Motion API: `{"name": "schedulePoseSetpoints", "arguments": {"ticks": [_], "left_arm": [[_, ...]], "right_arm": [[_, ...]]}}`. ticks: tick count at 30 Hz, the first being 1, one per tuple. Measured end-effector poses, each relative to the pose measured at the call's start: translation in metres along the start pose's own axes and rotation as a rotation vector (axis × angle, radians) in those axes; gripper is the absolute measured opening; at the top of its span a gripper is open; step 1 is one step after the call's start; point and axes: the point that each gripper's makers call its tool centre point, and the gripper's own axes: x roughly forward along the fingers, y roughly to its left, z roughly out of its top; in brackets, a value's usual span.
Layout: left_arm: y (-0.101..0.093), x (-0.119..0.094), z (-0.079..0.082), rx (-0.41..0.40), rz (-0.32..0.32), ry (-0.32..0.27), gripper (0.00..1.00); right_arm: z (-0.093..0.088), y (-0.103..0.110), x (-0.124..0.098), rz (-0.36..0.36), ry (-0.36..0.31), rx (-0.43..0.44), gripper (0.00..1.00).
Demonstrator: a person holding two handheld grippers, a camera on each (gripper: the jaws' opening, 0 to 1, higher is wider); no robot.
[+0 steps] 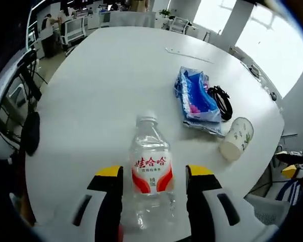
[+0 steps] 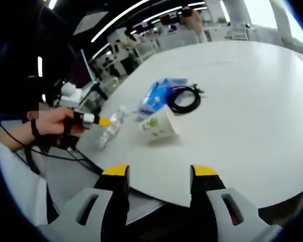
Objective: Arrange the tabletop items into an orderly group along one side of the table until the central work area is clear of visible clutter.
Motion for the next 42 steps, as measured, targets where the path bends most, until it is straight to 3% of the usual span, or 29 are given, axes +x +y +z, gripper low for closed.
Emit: {"name": "schedulePoseSetpoints", "arguments": {"ticks": [18, 22, 28, 36, 42], "left_arm": [[-0.004, 0.010, -0.007, 0.043, -0.034, 0.106, 0.50], [-0.004, 0.010, -0.006, 0.038, -0.025, 0.091, 0.41], [-0.010, 0.002, -0.003, -0.033, -0.041, 0.049, 0.37], [-0.004, -0.007, 0.000, -0.094, 0.016, 0.002, 0.37], [0.002, -0.009, -0.004, -0.119, 0.039, -0.011, 0.37]], "right_arm": [[-0.019, 0.013, -0.009, -0.081, -0.031, 0.089, 0.47], [-0.019, 0.011, -0.006, -0.058, -0.014, 0.075, 0.47], [-0.005, -0.001, 0.000, -0.007, 0.010, 0.046, 0.46], [0.029, -0.011, 0.009, 0.071, 0.042, -0.046, 0.46], [0.038, -0.015, 0.016, 0.093, 0.044, -0.064, 0.46]]}}
